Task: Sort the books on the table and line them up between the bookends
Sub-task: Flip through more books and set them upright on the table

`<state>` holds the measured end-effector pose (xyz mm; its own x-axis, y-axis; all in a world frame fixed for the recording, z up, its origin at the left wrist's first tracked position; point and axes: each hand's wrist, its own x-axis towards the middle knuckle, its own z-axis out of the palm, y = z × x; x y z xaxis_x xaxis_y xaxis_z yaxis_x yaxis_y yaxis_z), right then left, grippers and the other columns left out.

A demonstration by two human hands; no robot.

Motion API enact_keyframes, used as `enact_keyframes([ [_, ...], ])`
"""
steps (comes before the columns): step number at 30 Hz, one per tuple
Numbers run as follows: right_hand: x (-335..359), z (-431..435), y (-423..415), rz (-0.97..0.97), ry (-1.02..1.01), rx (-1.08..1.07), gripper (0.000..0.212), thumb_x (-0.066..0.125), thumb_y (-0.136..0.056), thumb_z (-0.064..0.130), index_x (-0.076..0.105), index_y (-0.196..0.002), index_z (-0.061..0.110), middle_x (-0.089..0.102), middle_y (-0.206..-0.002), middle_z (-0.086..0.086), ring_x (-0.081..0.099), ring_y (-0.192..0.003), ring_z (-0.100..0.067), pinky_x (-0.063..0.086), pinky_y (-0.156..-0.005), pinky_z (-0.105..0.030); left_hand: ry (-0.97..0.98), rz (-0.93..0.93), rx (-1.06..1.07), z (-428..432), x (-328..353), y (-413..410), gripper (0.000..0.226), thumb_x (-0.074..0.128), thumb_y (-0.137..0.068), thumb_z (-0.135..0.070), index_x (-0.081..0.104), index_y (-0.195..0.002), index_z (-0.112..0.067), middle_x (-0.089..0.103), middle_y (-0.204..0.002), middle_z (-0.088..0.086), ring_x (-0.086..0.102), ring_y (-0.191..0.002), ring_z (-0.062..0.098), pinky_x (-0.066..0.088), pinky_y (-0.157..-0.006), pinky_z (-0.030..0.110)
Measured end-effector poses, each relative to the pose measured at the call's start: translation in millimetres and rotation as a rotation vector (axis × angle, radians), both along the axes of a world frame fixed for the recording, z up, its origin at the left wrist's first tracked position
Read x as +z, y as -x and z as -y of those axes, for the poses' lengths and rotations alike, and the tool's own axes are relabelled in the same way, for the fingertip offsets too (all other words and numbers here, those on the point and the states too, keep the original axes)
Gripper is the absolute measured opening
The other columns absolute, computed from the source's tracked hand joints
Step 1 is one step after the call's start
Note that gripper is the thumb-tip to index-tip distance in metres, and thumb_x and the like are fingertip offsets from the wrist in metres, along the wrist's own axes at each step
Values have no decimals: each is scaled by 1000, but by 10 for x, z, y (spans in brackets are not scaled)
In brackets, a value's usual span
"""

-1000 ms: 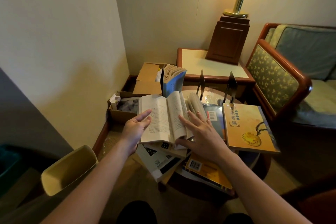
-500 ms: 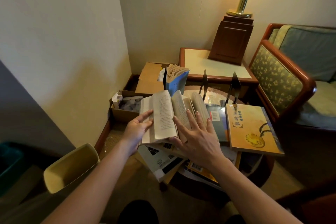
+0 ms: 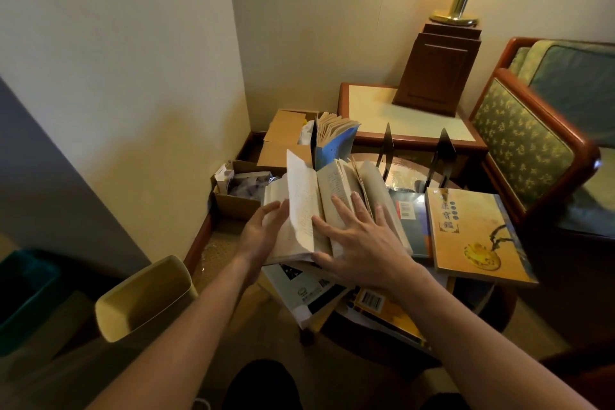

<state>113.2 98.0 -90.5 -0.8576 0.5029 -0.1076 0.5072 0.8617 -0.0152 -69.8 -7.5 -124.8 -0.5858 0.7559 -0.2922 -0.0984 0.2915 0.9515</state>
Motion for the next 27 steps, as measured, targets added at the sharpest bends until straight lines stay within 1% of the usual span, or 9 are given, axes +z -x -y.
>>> enact_keyframes([
  [4,30,-2,-2,-35,146,-54,62,18,-96,73,9,-154,53,-11,-167,1,-19,-150,-37,-13,-115,-68,-85,182,-89,4,-46,-22,78,42,-79,-86,48,-141,-39,68,-125,3,71,-107,24,61,-85,44],
  [6,54,-43,35,-11,132,-95,57,20,-100,66,13,-155,51,-8,-168,-2,-12,-151,-40,-10,-116,-68,-65,159,-67,-10,-61,-14,84,54,-74,-85,44,-141,-36,66,-125,3,71,-105,23,61,-82,42],
  [8,37,-96,110,30,87,-118,55,22,-102,59,14,-156,47,-3,-168,-7,-3,-151,-45,-5,-116,-70,-12,121,-43,-17,-77,-55,86,72,-72,-71,40,-141,-32,61,-128,6,68,-105,24,60,-77,38],
  [10,-12,-139,171,26,83,-150,54,22,-102,59,19,-155,46,3,-168,-8,3,-150,-47,0,-117,-70,47,43,-39,-7,-123,-97,88,78,-70,-65,37,-143,-35,54,-133,5,64,-108,23,59,-74,36],
  [13,-132,-170,168,26,79,-190,59,17,-98,67,23,-153,46,6,-168,-8,7,-150,-47,3,-117,-70,213,-335,-40,4,-196,-101,106,62,-59,-85,32,-150,-37,30,-154,4,41,-133,32,51,-97,54],
  [15,-230,-161,127,28,64,-201,67,13,-94,74,15,-155,47,2,-168,-7,7,-150,-47,3,-117,-70,295,-676,-125,0,-258,-111,102,44,-70,-84,18,-158,-38,2,-168,-2,8,-151,36,25,-117,62],
  [18,-321,-165,75,9,58,-225,73,9,-89,81,7,-155,50,-3,-168,-4,5,-151,-45,1,-118,-68,293,-1084,-303,-10,-255,-199,72,18,-92,-63,1,-158,-38,-18,-166,-9,-21,-152,27,-13,-120,56],
  [21,-352,-166,84,4,68,-226,74,12,-88,83,8,-155,51,-2,-168,-3,5,-151,-43,0,-119,-67,405,-1314,-410,-64,-235,-256,58,11,-103,-46,6,-158,-28,-4,-168,-9,-13,-154,23,-18,-118,59],
  [27,-405,-131,95,-6,60,-237,72,11,-89,82,4,-154,52,-6,-168,-1,5,-151,-42,-1,-118,-66,478,-1122,-450,-442,-177,-58,54,24,-108,-30,12,-161,-23,14,-168,-6,10,-155,17,-4,-124,57],
])
